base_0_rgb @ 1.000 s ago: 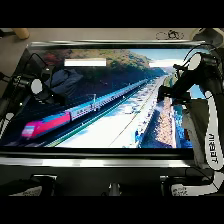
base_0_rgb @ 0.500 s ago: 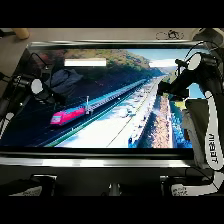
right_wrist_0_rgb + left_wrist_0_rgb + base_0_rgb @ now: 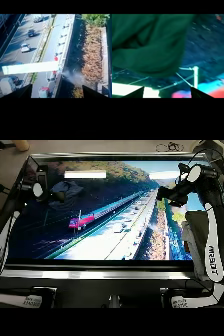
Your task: Fold the shirts.
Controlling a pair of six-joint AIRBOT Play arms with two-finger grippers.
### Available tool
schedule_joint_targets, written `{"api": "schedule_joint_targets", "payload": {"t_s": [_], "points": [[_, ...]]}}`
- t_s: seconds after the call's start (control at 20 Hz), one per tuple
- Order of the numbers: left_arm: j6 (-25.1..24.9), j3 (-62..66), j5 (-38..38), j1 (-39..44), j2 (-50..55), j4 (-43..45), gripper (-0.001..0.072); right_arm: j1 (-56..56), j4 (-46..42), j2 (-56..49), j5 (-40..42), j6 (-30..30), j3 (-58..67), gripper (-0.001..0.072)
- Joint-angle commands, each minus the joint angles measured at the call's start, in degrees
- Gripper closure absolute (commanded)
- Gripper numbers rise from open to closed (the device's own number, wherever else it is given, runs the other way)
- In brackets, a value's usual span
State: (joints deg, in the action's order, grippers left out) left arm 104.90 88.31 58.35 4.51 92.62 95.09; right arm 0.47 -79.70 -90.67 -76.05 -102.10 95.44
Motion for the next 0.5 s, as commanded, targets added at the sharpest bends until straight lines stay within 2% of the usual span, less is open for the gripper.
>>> {"api": "schedule_joint_targets", "payload": {"t_s": [0.0, 0.1, 0.35, 0.4, 0.45], "points": [[0.15, 13.44, 9.35, -12.04, 13.33, -17.79, -0.0009, 0.04, 0.02, -0.04, -1.27, 1.68, 0.02, 0.0043], [0.42, 14.25, 6.62, -16.11, 16.94, -27.26, -0.0008, 0.04, 0.04, -0.04, -1.92, 2.51, 0.02, 0.0043], [0.81, 14.25, 0.24, -15.23, 20.92, -29.66, 0.0003, 0.04, 0.37, -0.04, -3.23, 2.47, 0.02, 0.0043], [0.76, 14.25, -0.94, -14.73, 21.20, -30.32, 0.0346, 0.04, 0.81, -0.02, -3.56, 2.49, 0.04, 0.0043], [-1.22, 14.27, -2.25, -14.29, 20.83, -31.89, 0.0656, 0.04, 1.31, 0.04, -3.50, 2.99, 0.07, 0.0046]]}}
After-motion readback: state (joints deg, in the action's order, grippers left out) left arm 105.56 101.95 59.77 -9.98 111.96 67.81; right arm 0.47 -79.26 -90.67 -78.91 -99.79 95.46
